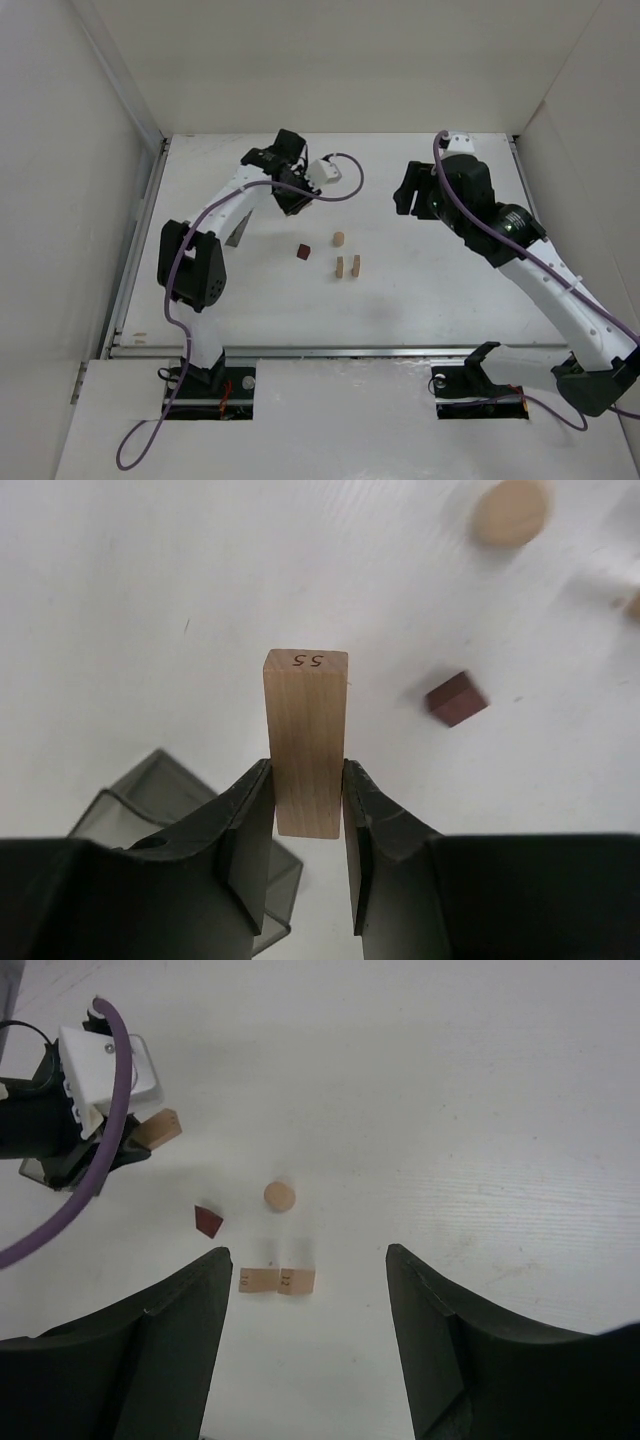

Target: Build the wood block tower

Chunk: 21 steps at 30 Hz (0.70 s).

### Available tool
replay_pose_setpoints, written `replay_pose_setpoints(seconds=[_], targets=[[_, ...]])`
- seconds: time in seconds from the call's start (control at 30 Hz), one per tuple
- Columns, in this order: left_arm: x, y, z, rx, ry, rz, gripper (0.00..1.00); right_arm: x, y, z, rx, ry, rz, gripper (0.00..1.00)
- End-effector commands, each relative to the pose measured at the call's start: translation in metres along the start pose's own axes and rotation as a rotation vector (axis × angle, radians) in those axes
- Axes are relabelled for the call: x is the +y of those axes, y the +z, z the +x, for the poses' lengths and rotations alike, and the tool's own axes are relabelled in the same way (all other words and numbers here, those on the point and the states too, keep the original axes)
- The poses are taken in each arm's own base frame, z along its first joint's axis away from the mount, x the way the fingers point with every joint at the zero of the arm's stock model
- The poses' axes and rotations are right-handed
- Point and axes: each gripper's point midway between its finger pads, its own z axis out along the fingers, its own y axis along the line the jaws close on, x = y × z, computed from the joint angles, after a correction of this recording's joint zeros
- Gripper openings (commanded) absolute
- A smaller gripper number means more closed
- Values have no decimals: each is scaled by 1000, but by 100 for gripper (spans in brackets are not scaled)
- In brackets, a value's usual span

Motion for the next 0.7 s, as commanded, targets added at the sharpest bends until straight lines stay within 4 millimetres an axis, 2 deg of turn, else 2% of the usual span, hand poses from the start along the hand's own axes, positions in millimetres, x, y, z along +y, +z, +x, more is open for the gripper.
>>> replay_pose_setpoints(seconds=[0.0, 0.03, 0.07, 0.13, 0.2, 0.23, 0.33, 0.4, 0.53, 0.67], targets=[[-36, -43, -51, -99, 57, 46, 0, -13, -14, -15, -59, -1, 29, 69], [-41, -51, -61, -114, 60, 46, 0, -15, -15, -12, -49, -5, 34, 69], [-48, -49, -68, -125, 66, 62, 0, -23, -19, -15, -59, 1, 60, 69], [-74, -45, -80, -121, 107, 115, 0, -34, -26, -15, -64, 3, 96, 69], [-99, -44, -84, -96, 136, 172, 0, -45, -32, -23, -74, 2, 137, 69], [-118, -43, -95, -105, 178, 193, 0, -52, -35, -24, -78, -2, 172, 69], [-146, -44, -101, -109, 188, 244, 0, -71, -42, -18, -64, -8, 240, 71], [-155, -45, -101, -107, 188, 267, 0, -79, -44, -19, -77, 6, 259, 73], [-170, -34, -95, -60, 192, 284, 0, -84, -46, -22, -88, -20, 263, 73], [-181, -25, -104, -69, 225, 273, 0, -84, -43, -20, -82, -37, 252, 74]])
